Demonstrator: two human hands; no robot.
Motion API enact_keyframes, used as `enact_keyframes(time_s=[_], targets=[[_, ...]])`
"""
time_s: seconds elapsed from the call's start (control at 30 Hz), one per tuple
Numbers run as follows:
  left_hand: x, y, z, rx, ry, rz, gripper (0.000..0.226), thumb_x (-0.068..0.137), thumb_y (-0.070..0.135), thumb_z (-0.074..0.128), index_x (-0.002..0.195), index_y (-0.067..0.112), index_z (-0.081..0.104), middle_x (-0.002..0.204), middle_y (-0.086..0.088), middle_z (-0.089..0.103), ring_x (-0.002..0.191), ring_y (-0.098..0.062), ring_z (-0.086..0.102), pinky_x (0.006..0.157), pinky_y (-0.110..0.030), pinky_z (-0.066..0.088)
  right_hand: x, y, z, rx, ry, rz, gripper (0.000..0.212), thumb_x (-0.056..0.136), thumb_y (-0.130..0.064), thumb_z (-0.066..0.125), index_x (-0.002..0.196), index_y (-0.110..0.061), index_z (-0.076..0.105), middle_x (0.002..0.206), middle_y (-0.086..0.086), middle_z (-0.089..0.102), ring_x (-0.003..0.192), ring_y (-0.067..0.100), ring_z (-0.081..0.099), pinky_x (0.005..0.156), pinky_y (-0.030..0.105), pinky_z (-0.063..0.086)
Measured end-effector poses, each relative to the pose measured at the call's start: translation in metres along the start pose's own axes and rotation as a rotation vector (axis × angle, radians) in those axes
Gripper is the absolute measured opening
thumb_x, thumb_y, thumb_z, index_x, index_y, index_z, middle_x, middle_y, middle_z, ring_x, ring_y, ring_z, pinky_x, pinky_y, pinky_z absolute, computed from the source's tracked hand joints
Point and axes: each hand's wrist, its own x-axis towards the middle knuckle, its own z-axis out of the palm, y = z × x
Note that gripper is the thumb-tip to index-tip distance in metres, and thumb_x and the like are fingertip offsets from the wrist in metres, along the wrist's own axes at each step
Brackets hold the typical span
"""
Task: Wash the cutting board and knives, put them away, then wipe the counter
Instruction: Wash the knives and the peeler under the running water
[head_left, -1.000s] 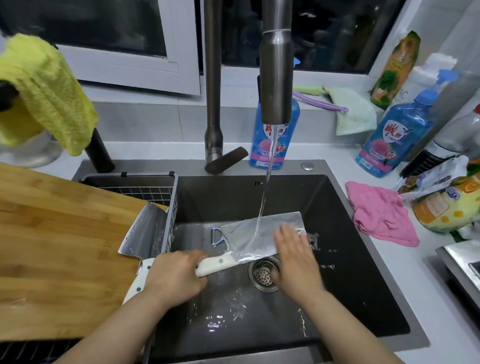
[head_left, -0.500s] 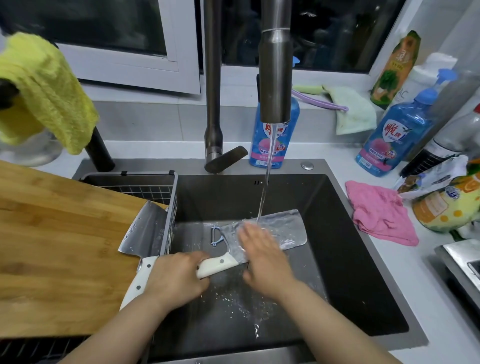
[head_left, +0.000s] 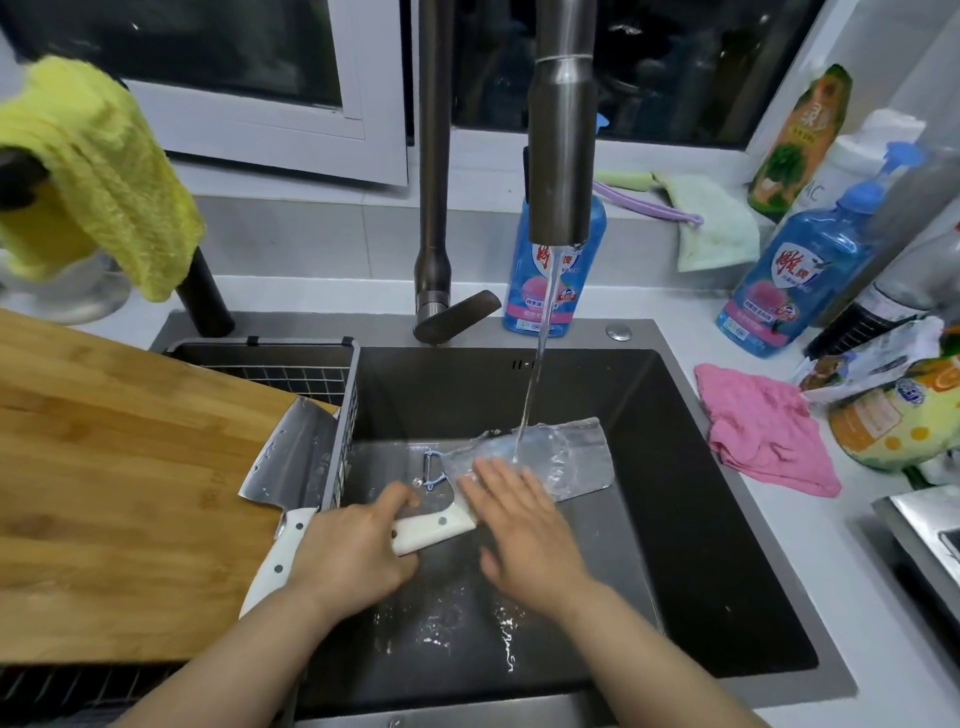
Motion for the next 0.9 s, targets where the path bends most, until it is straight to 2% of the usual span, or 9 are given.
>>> enact_keyframes(time_s=[0.13, 0.23, 0.3, 0.37, 0.47, 0.5, 0.57, 0.73, 0.9], targets=[[0.001, -0.006, 0.0, 0.001, 0.011, -0.026, 0.035, 0.081, 0.039, 0.053, 0.113, 0.029, 0.043, 0.102, 0.003, 0.067, 0.099, -0.019, 0.061, 0.064, -0.026, 0.028, -0.007, 0.033, -0.007, 0.054, 0.016, 0.354, 0.088, 0.073, -0.026, 0.068, 0.146, -0.008, 0.021, 0.155, 0.016, 0.016, 0.144, 0.027, 0.016, 0.114, 0.029, -0.016], [0.002, -0.005, 0.001, -0.038, 0.014, -0.041, 0.031, 0.08, 0.038, 0.054, 0.109, 0.029, 0.045, 0.102, 0.003, 0.067, 0.099, -0.018, 0.061, 0.067, -0.028, 0.033, -0.011, 0.017, -0.003, 0.021, -0.002, 0.216, 0.103, 0.028, -0.036, 0.086, 0.123, -0.009, 0.056, 0.126, 0.014, 0.06, 0.118, 0.027, 0.057, 0.112, 0.032, 0.002], [0.001, -0.003, 0.001, -0.07, 0.011, -0.044, 0.024, 0.08, 0.037, 0.054, 0.101, 0.032, 0.042, 0.101, 0.003, 0.067, 0.098, -0.018, 0.062, 0.066, -0.027, 0.032, -0.013, 0.004, 0.007, 0.01, -0.031, 0.068, 0.104, 0.024, -0.039, 0.083, 0.12, -0.015, 0.05, 0.121, 0.004, 0.065, 0.113, 0.019, 0.061, 0.109, 0.03, 0.006], [0.001, -0.003, -0.001, -0.091, 0.018, -0.049, 0.023, 0.08, 0.037, 0.055, 0.093, 0.034, 0.036, 0.1, 0.003, 0.067, 0.096, -0.018, 0.062, 0.063, -0.026, 0.029, -0.013, 0.002, -0.004, 0.066, -0.039, 0.015, 0.1, 0.04, -0.035, 0.079, 0.129, -0.014, 0.04, 0.134, 0.002, 0.054, 0.123, 0.017, 0.053, 0.112, 0.03, 0.002], [0.001, -0.004, -0.003, -0.089, 0.035, -0.044, 0.024, 0.08, 0.036, 0.056, 0.092, 0.034, 0.035, 0.099, 0.003, 0.068, 0.096, -0.018, 0.062, 0.063, -0.025, 0.029, -0.008, 0.027, -0.013, 0.11, 0.04, 0.128, 0.084, 0.081, -0.015, 0.056, 0.148, -0.012, 0.006, 0.153, -0.003, -0.007, 0.146, 0.017, 0.002, 0.111, 0.026, -0.02], [0.0, -0.004, -0.004, -0.077, 0.038, -0.041, 0.025, 0.08, 0.036, 0.055, 0.09, 0.034, 0.033, 0.099, 0.003, 0.068, 0.096, -0.017, 0.062, 0.063, -0.025, 0.028, -0.006, 0.031, -0.016, 0.118, 0.051, 0.188, 0.08, 0.086, -0.013, 0.049, 0.148, -0.013, -0.001, 0.154, -0.001, -0.013, 0.146, 0.017, -0.007, 0.109, 0.027, -0.02], [-0.002, -0.001, -0.002, -0.062, 0.033, -0.024, 0.026, 0.08, 0.036, 0.055, 0.089, 0.034, 0.031, 0.099, 0.002, 0.068, 0.097, -0.017, 0.062, 0.063, -0.025, 0.028, 0.002, 0.025, -0.018, 0.126, 0.043, 0.251, 0.077, 0.088, -0.013, 0.046, 0.148, -0.012, -0.002, 0.157, 0.005, -0.008, 0.145, 0.018, -0.009, 0.111, 0.03, -0.017], [-0.003, 0.002, -0.001, -0.034, 0.047, 0.023, 0.028, 0.08, 0.038, 0.055, 0.106, 0.03, 0.046, 0.1, 0.0, 0.068, 0.096, -0.019, 0.063, 0.063, -0.025, 0.028, 0.006, -0.01, -0.017, 0.234, -0.031, -0.082, 0.077, 0.085, -0.011, 0.049, 0.149, -0.016, 0.005, 0.158, 0.003, -0.006, 0.146, 0.016, -0.007, 0.103, 0.028, -0.026], [-0.005, -0.007, 0.001, -0.049, 0.094, 0.011, 0.034, 0.079, 0.036, 0.057, 0.111, 0.028, 0.049, 0.097, 0.001, 0.069, 0.093, -0.021, 0.064, 0.063, -0.025, 0.029, 0.004, 0.05, -0.017, 0.107, 0.061, 0.258, 0.078, 0.088, -0.014, 0.048, 0.148, -0.014, -0.001, 0.158, 0.006, -0.006, 0.146, 0.019, -0.007, 0.113, 0.029, -0.012]])
